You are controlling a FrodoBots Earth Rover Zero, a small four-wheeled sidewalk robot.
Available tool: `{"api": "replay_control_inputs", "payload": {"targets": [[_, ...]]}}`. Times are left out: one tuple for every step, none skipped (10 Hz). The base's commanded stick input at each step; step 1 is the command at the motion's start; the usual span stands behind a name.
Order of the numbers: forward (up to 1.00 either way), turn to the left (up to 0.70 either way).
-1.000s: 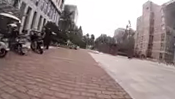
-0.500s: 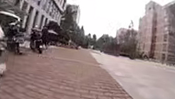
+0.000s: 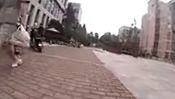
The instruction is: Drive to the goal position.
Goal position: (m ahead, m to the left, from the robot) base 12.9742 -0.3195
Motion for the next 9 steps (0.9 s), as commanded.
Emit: {"api": "replay_control_inputs", "payload": {"targets": [[0.7,0.0],[0.7,0.0],[0.7,0.0],[0.7,0.0],[0.7,0.0],[0.7,0.01],[0.7,0.03],[0.7,0.09],[0.7,0.13]]}}
